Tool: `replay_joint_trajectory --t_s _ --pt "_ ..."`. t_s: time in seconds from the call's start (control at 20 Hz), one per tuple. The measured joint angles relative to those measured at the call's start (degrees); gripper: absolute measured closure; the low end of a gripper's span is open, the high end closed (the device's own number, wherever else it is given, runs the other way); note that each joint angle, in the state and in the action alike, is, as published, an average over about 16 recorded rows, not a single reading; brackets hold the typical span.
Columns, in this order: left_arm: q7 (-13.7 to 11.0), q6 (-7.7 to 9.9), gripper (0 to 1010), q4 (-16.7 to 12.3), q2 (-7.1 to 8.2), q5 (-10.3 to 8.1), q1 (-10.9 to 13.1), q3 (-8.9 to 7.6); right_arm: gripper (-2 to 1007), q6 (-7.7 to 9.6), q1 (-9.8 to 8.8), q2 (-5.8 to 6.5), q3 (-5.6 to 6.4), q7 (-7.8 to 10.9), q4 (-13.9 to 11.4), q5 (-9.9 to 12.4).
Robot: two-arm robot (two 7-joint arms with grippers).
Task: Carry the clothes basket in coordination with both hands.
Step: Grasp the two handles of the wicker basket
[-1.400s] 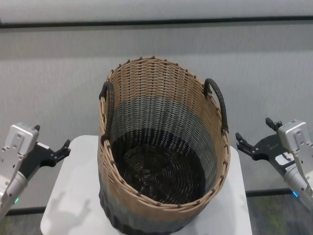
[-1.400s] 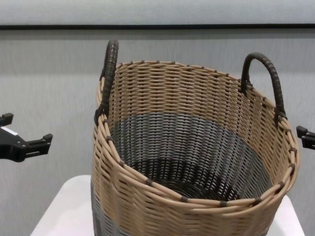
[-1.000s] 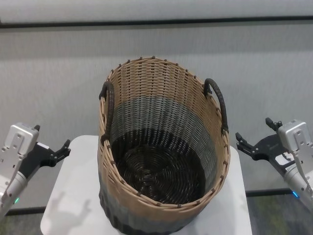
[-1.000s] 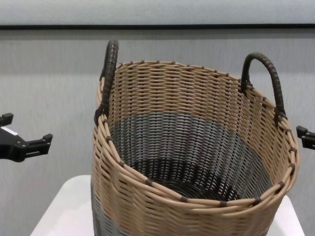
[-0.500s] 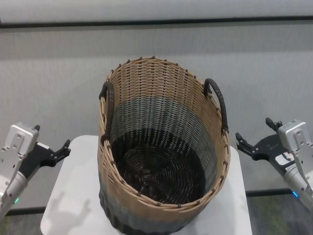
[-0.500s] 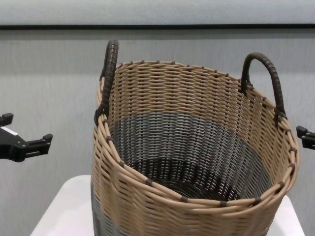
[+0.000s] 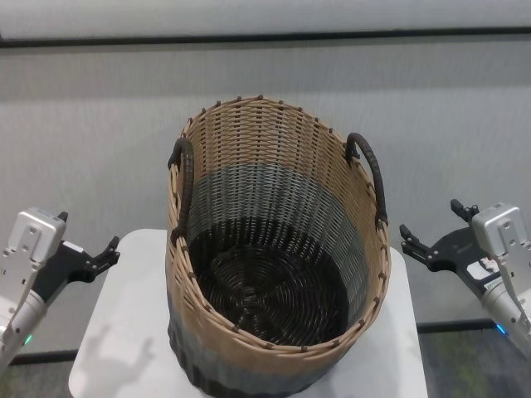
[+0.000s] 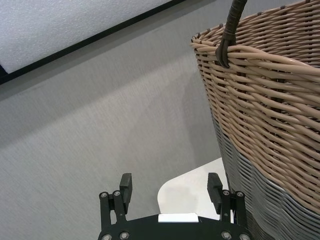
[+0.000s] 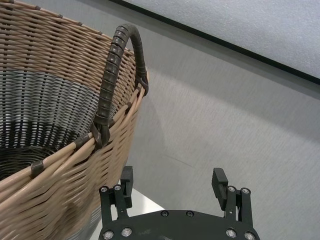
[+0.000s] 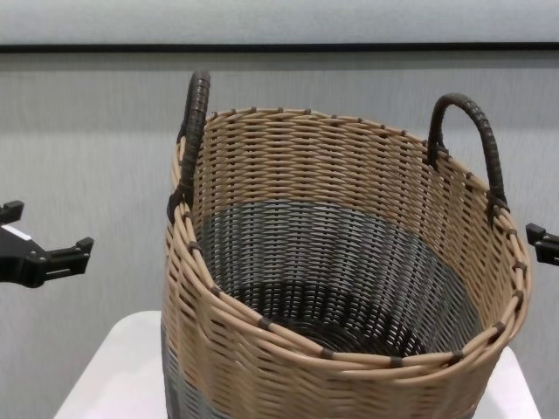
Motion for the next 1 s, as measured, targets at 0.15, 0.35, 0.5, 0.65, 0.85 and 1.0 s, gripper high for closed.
replay_joint_trajectory --t_s 0.15,0.35,0.5,0.65,0.85,1.0 --pt "0.00 0.00 10 0.00 0.00 0.00 0.00 0.00 4 0.00 0.00 0.00 0.00 0.00 0.00 0.00" --pt "0.00 0.00 10 0.00 0.00 0.00 0.00 0.00 4 0.00 0.00 0.00 0.00 0.00 0.00 0.00" --pt "0.00 0.00 10 0.00 0.00 0.00 0.00 0.00 4 0.00 0.00 0.00 0.00 0.00 0.00 0.00" --pt "-0.03 -0.01 10 -0.01 0.00 0.00 0.01 -0.02 4 0.00 0.00 0.00 0.00 0.03 0.01 0.00" --pt "0.10 -0.11 10 -0.25 -0.06 0.19 0.11 -0.21 4 0.09 0.13 -0.23 -0.02 0.39 0.54 -0.01" --pt "0.41 -0.32 10 -0.75 -0.09 0.62 0.36 -0.54 5 0.17 0.27 -0.55 -0.03 0.88 1.36 -0.03"
